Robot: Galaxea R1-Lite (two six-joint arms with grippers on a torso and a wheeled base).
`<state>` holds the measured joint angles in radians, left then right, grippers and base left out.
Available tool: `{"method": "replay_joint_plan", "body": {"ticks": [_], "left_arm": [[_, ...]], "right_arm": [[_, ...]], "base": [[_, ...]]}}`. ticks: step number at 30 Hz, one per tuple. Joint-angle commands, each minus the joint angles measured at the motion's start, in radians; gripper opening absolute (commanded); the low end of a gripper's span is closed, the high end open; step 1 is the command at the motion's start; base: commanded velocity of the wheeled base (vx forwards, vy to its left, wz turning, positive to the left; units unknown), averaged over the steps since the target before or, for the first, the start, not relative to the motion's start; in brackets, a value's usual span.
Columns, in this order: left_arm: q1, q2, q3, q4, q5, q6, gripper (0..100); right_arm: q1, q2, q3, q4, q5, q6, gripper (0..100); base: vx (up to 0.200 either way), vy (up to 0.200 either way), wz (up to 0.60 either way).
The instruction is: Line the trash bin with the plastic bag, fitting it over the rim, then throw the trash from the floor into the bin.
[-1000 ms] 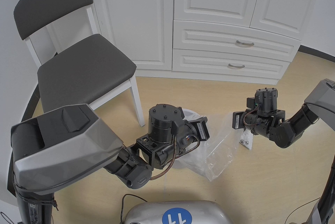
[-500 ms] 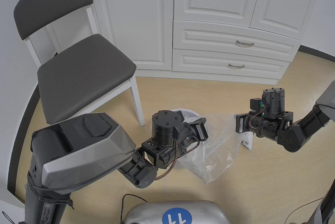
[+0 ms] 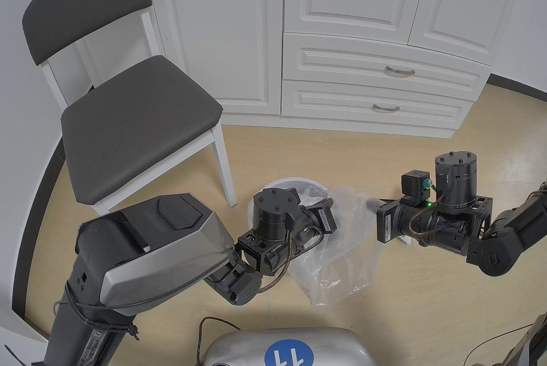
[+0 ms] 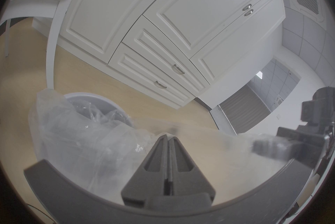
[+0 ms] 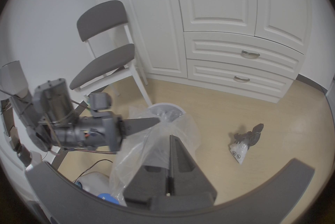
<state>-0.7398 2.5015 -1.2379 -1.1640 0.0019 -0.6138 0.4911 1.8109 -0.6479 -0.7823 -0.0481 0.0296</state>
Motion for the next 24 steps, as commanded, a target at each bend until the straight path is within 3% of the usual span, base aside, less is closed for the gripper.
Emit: {"method": "replay_joint_plan", "body": {"ticks": [1,11,16,19,24], "left_arm": [[-0.009,0.02,-0.008,0.0,0.001,0.0,0],[-0.004,0.042,-0.011,-0.02,0.01,-0.001,0],[0.039,0.056,-0.011,-0.032,0.01,0.0,0],[0.059,0.054,-0.005,-0.034,0.012,0.0,0],[0.105,0.007,0.106,-0.101,0.063,0.0,0]], "right_arm": [[0.055,-0.084,0.04,-0.002,-0.004,-0.002,0],[0.034,-0.036,0.024,-0.003,-0.003,-0.013,0],[0.009,0.053,-0.026,-0.014,0.001,-0.002,0],[0.009,0.105,-0.047,-0.049,-0.001,0.023,0],[0.061,0.292,-0.15,-0.232,-0.052,0.164,0]], "base": [[0.0,0.0,0.0],[0.0,0.0,0.0],[0.0,0.0,0.0],[0.0,0.0,0.0],[0.0,0.0,0.0]]}}
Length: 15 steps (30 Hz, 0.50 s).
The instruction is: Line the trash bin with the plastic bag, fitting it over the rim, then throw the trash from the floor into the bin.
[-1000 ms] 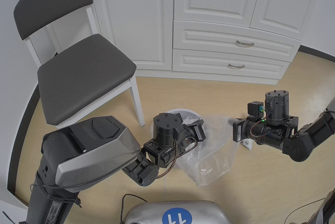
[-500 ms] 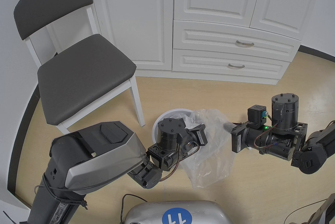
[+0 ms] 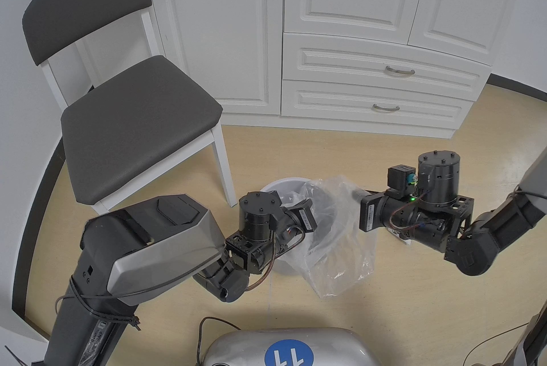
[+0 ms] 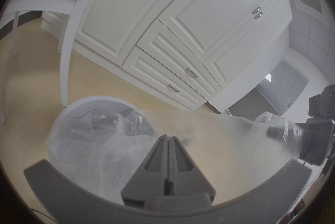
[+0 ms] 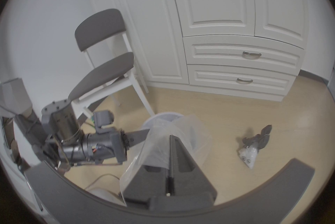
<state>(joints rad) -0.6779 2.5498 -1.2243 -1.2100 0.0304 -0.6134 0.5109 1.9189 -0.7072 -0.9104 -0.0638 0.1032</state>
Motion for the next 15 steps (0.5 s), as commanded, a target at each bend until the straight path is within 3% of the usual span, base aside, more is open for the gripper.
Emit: {"method": "replay_joint_plan", "body": {"ticks": [1,7,11,15], "left_arm": [[0.044,-0.048,0.106,-0.069,0.034,0.0,0],[0.057,-0.175,0.361,-0.255,0.036,0.0,0],[0.052,-0.2,0.45,-0.326,0.036,0.001,0],[0.052,-0.191,0.443,-0.322,0.034,0.0,0]], "right_arm": [[0.048,0.199,-0.101,-0.119,-0.044,0.102,0],[0.15,0.338,-0.205,-0.292,-0.094,0.293,0],[0.175,0.385,-0.239,-0.355,-0.096,0.349,0],[0.158,0.446,-0.279,-0.38,-0.106,0.36,0]], "base": [[0.0,0.0,0.0],[0.0,0.0,0.0],[0.0,0.0,0.0],[0.0,0.0,0.0]]}}
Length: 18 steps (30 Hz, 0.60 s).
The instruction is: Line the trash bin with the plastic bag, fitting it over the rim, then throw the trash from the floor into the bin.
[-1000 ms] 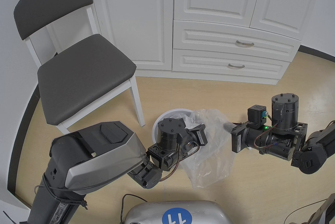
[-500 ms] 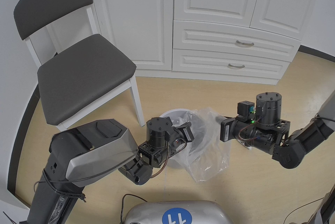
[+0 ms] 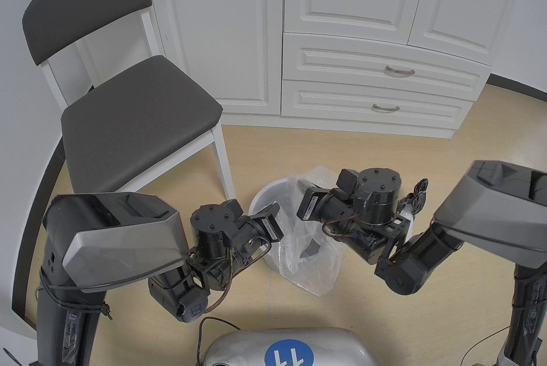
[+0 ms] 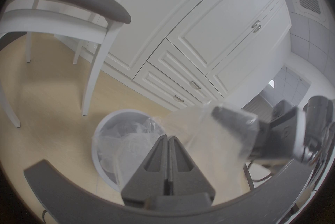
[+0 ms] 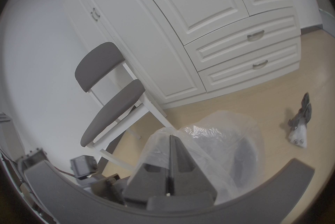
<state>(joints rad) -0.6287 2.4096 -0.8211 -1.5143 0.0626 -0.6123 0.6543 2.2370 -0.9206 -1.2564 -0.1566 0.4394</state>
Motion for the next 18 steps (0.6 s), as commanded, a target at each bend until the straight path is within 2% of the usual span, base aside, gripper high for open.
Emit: {"method": "replay_joint_plan", "body": {"ticks": [1,6,9,18], "left_arm": [[0.003,-0.046,0.037,-0.018,0.002,-0.001,0],[0.001,-0.035,0.034,-0.02,0.003,-0.012,0],[0.001,-0.033,0.033,-0.02,0.002,-0.017,0],[0.006,0.077,-0.046,-0.02,0.02,-0.015,0]], "right_arm": [[0.004,0.145,-0.081,-0.037,-0.014,0.032,0],[-0.03,0.21,-0.142,-0.063,-0.015,0.065,0],[-0.064,0.322,-0.204,-0.164,-0.02,0.081,0],[-0.122,0.42,-0.307,-0.163,-0.02,0.084,0]], "base": [[0.0,0.0,0.0],[0.0,0.0,0.0],[0.0,0.0,0.0],[0.0,0.0,0.0]]}}
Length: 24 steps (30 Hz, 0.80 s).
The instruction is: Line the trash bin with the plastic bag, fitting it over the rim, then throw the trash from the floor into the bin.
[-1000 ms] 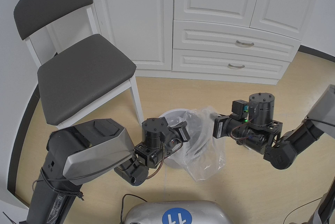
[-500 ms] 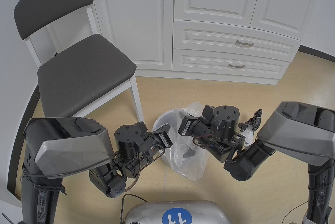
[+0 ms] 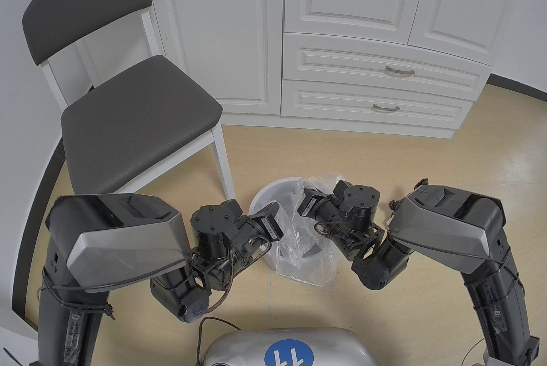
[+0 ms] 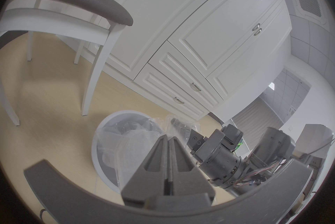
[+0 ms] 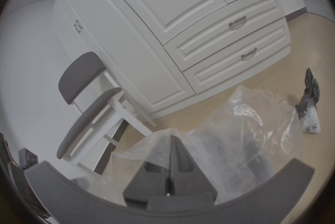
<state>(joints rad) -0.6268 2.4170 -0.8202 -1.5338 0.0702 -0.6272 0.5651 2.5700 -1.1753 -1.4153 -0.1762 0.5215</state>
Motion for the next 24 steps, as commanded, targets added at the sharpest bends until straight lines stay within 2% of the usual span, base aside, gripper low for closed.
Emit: {"method": "replay_joint_plan", "body": {"ticks": [1,7,11,18,21,24], "left_arm": [[0.004,0.079,-0.056,0.001,0.017,0.0,0],[0.007,0.142,-0.106,0.001,0.023,0.009,0],[0.007,0.169,-0.151,0.001,0.06,0.011,0],[0.006,0.168,-0.166,0.001,0.065,0.024,0],[0.015,0.157,-0.215,0.001,0.105,0.027,0],[0.041,0.155,-0.269,0.003,0.148,0.035,0]], "right_arm": [[-0.036,0.096,-0.061,-0.004,-0.002,0.002,0],[-0.047,0.16,-0.118,-0.001,-0.002,0.002,0],[-0.047,0.2,-0.153,-0.001,-0.009,0.002,0],[-0.042,0.174,-0.164,-0.01,-0.037,0.0,0],[-0.037,0.114,-0.198,0.003,-0.098,0.002,0],[-0.037,0.11,-0.314,0.064,-0.226,-0.009,0]], "base": [[0.0,0.0,0.0],[0.0,0.0,0.0],[0.0,0.0,0.0],[0.0,0.0,0.0],[0.0,0.0,0.0],[0.0,0.0,0.0]]}}
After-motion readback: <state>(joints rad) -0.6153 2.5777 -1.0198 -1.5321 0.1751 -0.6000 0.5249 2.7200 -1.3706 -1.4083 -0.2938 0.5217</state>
